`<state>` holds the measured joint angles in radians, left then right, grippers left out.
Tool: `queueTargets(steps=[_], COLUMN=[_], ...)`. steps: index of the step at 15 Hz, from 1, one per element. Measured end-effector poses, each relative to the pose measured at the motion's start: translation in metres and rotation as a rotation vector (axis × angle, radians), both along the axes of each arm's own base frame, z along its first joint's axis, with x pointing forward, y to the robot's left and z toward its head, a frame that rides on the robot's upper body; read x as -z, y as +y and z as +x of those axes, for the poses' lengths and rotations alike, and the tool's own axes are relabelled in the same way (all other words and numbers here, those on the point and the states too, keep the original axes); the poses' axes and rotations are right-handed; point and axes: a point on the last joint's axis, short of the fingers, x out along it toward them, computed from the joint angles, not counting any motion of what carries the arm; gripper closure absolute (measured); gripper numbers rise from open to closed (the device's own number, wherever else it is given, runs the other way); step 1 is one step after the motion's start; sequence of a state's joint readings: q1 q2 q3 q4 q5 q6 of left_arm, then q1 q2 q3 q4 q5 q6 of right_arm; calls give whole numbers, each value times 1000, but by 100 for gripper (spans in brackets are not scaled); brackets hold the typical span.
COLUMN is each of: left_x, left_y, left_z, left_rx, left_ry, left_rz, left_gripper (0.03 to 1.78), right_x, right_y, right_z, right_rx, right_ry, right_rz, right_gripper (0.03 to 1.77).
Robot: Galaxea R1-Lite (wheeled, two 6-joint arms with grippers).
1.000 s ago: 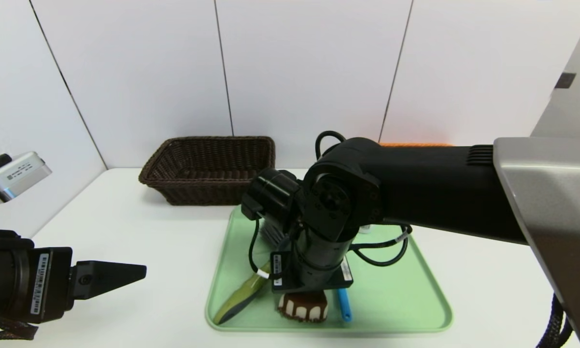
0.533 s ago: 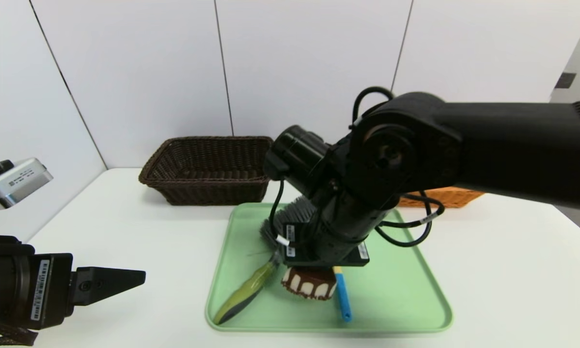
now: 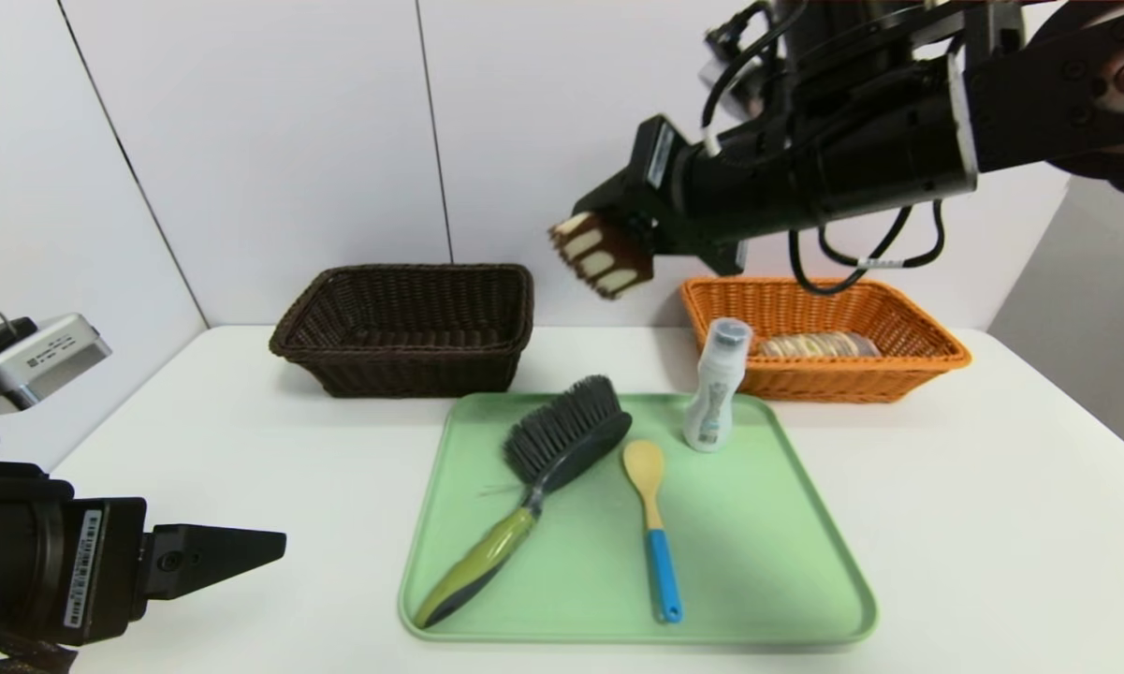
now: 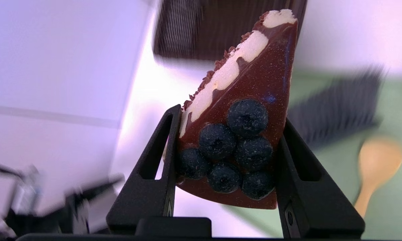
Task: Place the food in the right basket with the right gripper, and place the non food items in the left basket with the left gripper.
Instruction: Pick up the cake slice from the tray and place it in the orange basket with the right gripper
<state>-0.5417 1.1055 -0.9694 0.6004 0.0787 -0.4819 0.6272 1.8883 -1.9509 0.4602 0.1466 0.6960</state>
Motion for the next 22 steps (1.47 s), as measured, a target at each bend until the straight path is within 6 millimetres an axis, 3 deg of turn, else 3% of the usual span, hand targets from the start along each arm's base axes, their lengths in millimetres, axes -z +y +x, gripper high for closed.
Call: queueTargets(steps=[5,9,12,16,22], left_x=[4,6,7,9,11], left_y=[0,-1,-2,-2,-4], left_z=[0,2,3,4,7], left_rx=[0,0,0,-1,-1], left_ry=[8,14,21,30,42], left_rz=[4,9,12,17,25], left_gripper=[12,12,12,12,12], right_x=[-15,11,42,82,118], right_y=[-80,-132,-146,-149,-149], right_z=[49,85,108,134,154], right_rx=[269,518,645,746,789], right_ry=[-127,-28,82,196,294], right_rz=[66,68,44,46,57], right_gripper=[99,99,99,99,99])
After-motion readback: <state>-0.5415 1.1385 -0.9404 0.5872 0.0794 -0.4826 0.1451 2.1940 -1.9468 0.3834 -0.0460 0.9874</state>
